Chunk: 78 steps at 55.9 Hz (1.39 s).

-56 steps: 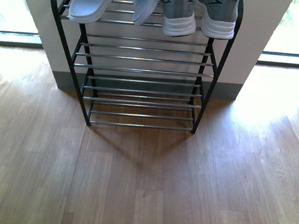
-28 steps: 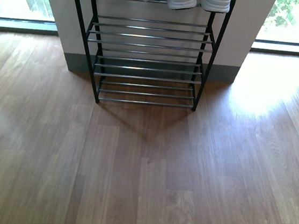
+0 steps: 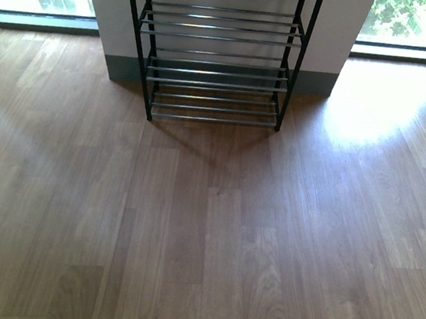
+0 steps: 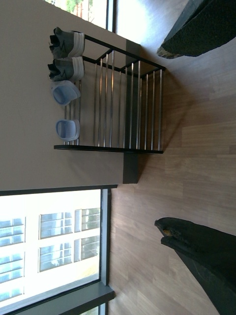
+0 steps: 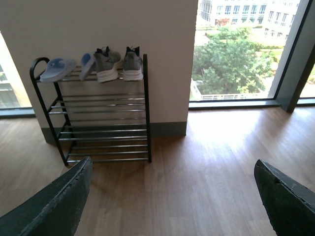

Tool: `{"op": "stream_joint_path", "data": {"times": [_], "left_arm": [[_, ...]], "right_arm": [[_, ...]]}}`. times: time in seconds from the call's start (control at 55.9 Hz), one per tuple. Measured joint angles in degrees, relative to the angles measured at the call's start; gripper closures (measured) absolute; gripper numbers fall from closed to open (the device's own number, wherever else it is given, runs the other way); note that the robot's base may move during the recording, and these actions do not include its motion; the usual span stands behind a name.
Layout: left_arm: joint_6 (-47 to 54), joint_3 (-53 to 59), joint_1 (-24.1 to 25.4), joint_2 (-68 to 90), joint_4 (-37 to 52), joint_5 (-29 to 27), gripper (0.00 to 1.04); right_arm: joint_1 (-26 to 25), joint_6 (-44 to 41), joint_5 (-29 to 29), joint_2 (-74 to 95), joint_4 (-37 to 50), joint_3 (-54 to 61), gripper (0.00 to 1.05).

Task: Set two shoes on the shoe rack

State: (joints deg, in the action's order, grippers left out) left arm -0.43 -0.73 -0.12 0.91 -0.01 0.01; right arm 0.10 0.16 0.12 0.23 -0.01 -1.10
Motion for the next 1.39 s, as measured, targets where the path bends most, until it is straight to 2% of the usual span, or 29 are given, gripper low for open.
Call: {"op": "stream_joint_path", "data": {"times": [1.395], "left_arm": [[0.02, 0.0, 0.0, 0.0, 0.0, 0.0, 0.09]], "right_arm": [[0.0, 0.0, 0.02, -0.02, 0.0, 0.0, 0.09]]}}
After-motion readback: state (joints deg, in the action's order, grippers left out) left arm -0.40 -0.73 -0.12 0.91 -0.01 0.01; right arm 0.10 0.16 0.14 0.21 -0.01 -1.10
